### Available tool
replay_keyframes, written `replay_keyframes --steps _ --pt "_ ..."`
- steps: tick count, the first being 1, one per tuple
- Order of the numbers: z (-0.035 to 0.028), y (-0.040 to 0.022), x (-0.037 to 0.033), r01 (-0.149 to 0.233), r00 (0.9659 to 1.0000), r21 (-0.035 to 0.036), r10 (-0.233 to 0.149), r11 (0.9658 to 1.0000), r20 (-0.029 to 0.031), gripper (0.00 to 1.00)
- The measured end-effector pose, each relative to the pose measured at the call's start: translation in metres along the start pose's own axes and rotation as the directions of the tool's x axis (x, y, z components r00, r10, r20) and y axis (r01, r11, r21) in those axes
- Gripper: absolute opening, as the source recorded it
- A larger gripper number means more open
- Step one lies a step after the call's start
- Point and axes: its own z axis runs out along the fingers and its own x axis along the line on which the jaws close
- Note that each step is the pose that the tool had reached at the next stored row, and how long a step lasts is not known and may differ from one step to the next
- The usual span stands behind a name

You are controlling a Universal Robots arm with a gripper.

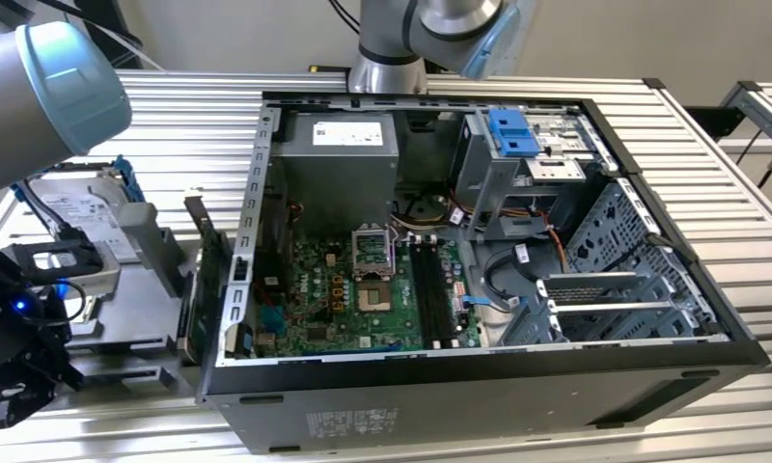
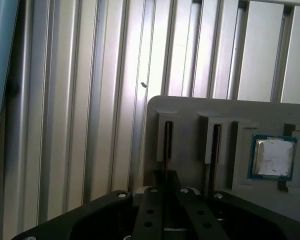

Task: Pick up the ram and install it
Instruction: 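Pick up the ram and move it above insertion slot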

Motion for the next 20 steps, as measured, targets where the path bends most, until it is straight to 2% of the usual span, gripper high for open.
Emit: replay_keyframes --steps 10,13,20 --pt "-0.0012 0.0000 0.0000 0.000 1.0000 0.0003 0.000 1.0000 0.0002 0.00" --pt "-0.0061 0.0001 -0.0001 0.000 1.0000 0.0001 0.000 1.0000 0.0000 0.00" --pt "-0.0218 0.0003 -0.0003 0.000 1.0000 0.0000 0.000 1.0000 0.0000 0.00"
